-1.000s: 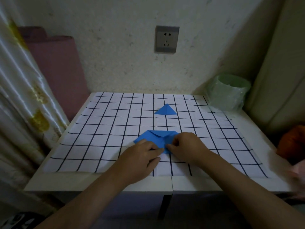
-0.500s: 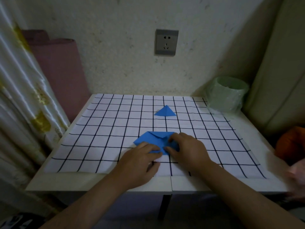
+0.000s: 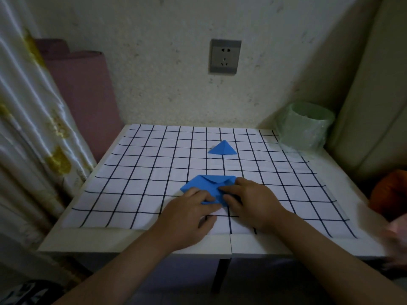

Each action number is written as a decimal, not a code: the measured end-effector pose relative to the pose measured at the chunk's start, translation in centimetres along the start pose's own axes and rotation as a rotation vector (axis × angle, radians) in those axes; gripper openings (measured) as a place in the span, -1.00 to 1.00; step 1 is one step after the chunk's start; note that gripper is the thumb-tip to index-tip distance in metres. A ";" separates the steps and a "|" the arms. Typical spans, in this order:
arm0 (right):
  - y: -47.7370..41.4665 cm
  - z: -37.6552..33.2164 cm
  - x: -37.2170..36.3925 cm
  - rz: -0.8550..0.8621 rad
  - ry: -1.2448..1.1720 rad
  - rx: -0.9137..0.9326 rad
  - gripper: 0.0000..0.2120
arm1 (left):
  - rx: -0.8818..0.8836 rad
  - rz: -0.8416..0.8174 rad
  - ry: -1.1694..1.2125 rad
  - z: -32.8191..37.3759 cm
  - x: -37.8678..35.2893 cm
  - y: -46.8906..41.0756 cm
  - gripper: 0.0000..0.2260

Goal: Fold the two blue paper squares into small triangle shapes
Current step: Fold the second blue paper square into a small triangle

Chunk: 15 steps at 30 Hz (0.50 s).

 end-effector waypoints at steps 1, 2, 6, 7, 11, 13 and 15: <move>0.2 0.0 0.4 0.008 -0.016 -0.010 -0.63 | -0.003 -0.003 -0.009 0.0 0.0 0.0 -0.66; 0.6 -0.1 0.8 0.028 -0.017 -0.001 -0.64 | -0.005 -0.005 -0.016 0.0 0.0 0.0 -0.67; 2.5 -1.2 1.5 0.077 0.058 0.145 -0.71 | -0.006 -0.024 -0.027 -0.2 -0.1 -0.1 -0.67; 2.9 -1.3 1.3 0.062 0.072 0.160 -0.71 | -0.005 -0.028 -0.028 -0.2 -0.1 -0.1 -0.66; 3.6 -1.1 1.1 0.042 0.104 0.151 -0.67 | 0.002 -0.039 -0.027 -0.1 -0.1 -0.1 -0.64; 3.8 -1.0 1.2 0.045 0.124 0.138 -0.65 | 0.001 -0.042 -0.020 0.0 -0.1 -0.1 -0.63; 3.9 -1.1 1.2 0.053 0.133 0.128 -0.66 | -0.005 -0.050 -0.019 0.0 -0.2 0.0 -0.62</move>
Point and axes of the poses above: each hand's wrist, its own y-axis away from the middle knuckle, its own x-axis out of the back of the hand, z = x × y, the point moved 6 cm from there along -y, towards the middle knuckle, and after that the axes turned 14 degrees about -x, right-handed, at the moved point
